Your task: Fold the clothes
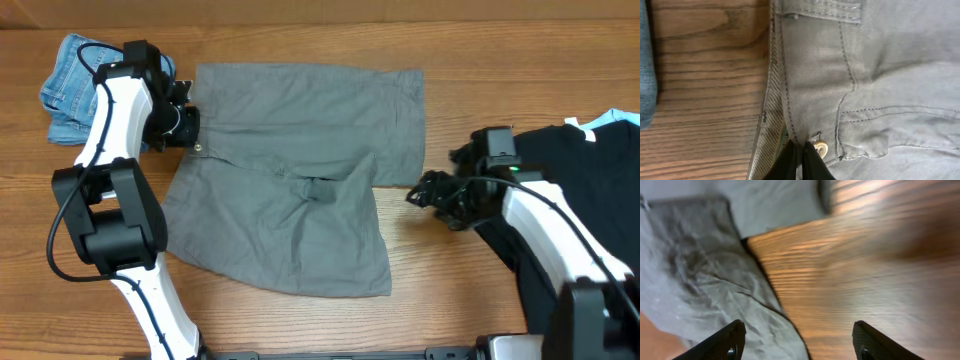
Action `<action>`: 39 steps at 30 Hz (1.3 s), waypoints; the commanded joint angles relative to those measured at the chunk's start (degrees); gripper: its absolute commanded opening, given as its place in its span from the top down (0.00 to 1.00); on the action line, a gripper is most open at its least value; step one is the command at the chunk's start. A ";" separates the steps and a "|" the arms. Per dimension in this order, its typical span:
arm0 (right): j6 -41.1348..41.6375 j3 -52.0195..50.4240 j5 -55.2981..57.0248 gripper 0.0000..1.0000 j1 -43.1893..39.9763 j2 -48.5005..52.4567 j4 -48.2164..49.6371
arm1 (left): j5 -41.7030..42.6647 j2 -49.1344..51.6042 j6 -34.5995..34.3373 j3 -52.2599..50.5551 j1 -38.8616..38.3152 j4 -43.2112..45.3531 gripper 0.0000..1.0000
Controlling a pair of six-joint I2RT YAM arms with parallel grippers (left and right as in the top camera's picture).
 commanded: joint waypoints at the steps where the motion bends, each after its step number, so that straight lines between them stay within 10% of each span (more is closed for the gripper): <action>1: -1.25 -0.90 -11.69 0.28 1.75 4.39 5.68 | -0.11 0.48 -1.20 0.22 -0.87 -0.07 0.90; 8: 11.91 -0.90 -11.96 0.29 4.85 14.47 23.12 | -0.13 0.48 -1.03 0.24 -2.49 0.04 0.88; 15: 4.02 -0.90 -22.99 0.33 8.87 17.64 34.01 | -0.13 0.48 -1.03 0.22 -2.67 0.20 0.89; 22: 3.58 -0.83 -23.02 0.91 10.67 17.53 34.67 | -0.13 0.48 -1.03 0.24 -2.67 -0.28 0.90; 39: -7.41 17.73 1.68 0.96 1.70 7.56 -6.80 | -0.20 0.48 -1.01 0.22 -2.67 -0.02 0.90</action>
